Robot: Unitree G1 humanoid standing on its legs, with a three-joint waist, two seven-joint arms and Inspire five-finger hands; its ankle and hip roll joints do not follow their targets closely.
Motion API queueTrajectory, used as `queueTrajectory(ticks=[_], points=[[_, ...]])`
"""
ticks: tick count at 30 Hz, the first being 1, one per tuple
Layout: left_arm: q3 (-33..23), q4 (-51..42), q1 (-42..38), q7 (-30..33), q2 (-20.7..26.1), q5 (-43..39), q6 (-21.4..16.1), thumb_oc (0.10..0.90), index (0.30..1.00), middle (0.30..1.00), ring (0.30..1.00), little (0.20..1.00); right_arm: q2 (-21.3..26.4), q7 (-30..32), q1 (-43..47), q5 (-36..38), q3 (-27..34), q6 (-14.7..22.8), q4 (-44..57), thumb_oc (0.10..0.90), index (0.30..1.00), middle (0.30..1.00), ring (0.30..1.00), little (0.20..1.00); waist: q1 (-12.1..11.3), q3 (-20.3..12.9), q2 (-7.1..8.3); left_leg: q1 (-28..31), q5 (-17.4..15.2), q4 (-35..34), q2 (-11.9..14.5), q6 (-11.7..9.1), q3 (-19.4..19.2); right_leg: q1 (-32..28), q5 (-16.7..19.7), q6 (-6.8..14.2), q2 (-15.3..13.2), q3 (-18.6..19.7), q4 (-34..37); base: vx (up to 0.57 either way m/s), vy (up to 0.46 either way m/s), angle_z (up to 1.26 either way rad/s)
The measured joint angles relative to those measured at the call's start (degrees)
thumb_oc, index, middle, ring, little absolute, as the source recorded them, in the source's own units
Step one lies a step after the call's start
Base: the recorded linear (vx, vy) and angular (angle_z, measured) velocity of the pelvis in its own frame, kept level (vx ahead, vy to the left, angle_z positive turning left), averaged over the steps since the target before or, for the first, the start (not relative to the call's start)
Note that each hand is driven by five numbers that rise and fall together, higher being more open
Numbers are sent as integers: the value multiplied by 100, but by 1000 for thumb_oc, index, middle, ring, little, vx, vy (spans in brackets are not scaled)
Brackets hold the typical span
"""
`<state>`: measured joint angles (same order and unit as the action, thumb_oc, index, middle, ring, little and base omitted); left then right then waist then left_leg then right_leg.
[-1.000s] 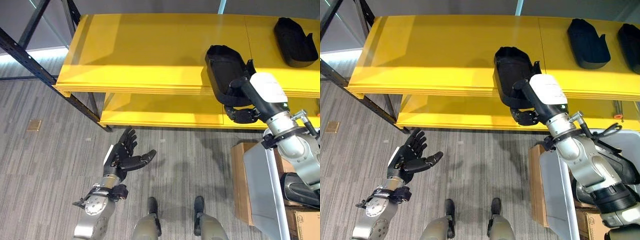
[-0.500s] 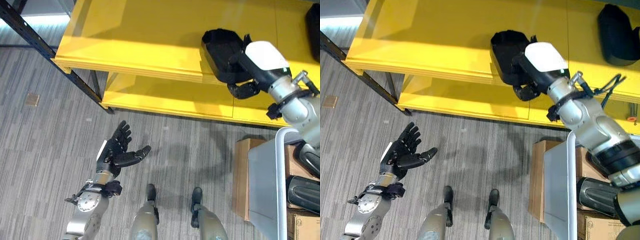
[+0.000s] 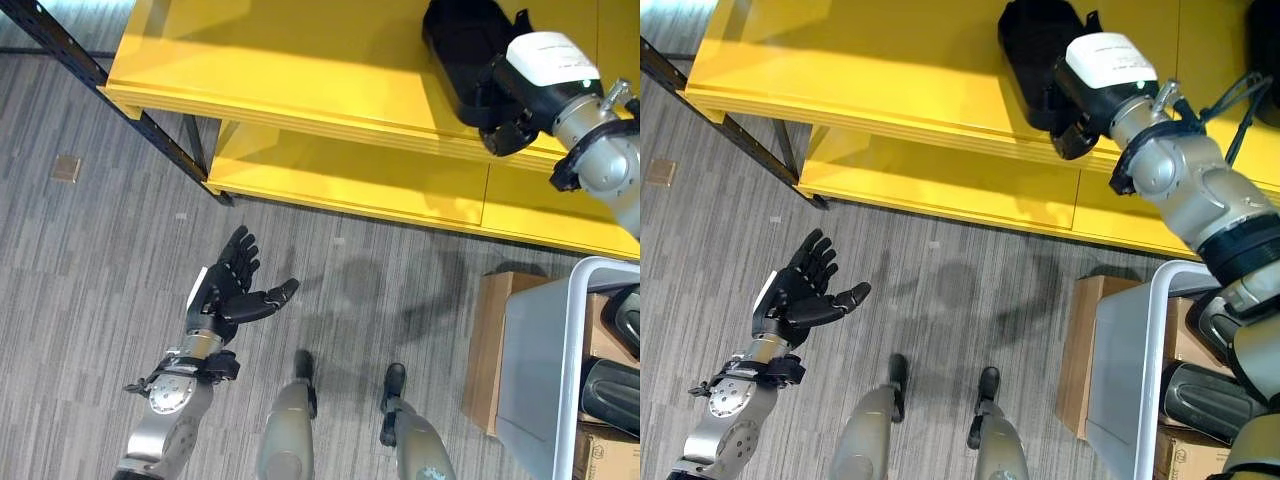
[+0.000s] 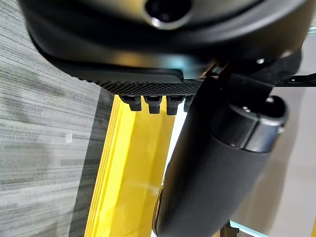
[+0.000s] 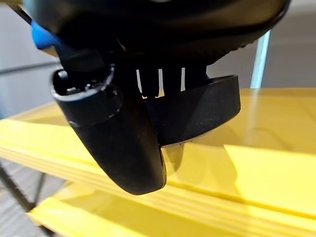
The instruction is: Move parts from the plastic box to the shelf.
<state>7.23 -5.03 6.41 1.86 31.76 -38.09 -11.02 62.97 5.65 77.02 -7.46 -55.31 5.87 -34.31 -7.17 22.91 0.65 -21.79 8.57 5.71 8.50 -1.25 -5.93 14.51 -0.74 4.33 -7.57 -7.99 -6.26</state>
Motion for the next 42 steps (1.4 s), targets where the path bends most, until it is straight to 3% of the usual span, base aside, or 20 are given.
queueTrajectory(ticks=[6, 29, 42], points=[[-68, -1, -275, 16, 117, -11, -59, 900, 1000, 1000, 1000, 1000, -141, -11, 205, 99, -27, -7, -685, 400, 300, 300, 300, 300, -7, 3, 4, -10, -11, -65, -281, 18, 0, 14, 6, 176, -239, -21, 9, -6, -12, 7], [-17, 2, -148, 20, 116, -214, -59, 900, 1000, 1000, 1000, 1000, -864, 111, 751, 321, -143, -46, -2392, 400, 300, 300, 300, 300, -113, 1, -3, -230, -39, -119, -265, -50, 25, 456, -70, 241, -243, -23, -388, -1, -2, -1], [-10, 2, -249, 25, 115, -216, -64, 900, 1000, 1000, 1000, 1000, -869, 202, 952, 431, -143, -97, -2809, 400, 300, 300, 300, 300, -260, -10, -59, -311, -32, -115, -284, -60, 176, 452, -118, 256, -246, -131, -416, 6, -4, 4]])
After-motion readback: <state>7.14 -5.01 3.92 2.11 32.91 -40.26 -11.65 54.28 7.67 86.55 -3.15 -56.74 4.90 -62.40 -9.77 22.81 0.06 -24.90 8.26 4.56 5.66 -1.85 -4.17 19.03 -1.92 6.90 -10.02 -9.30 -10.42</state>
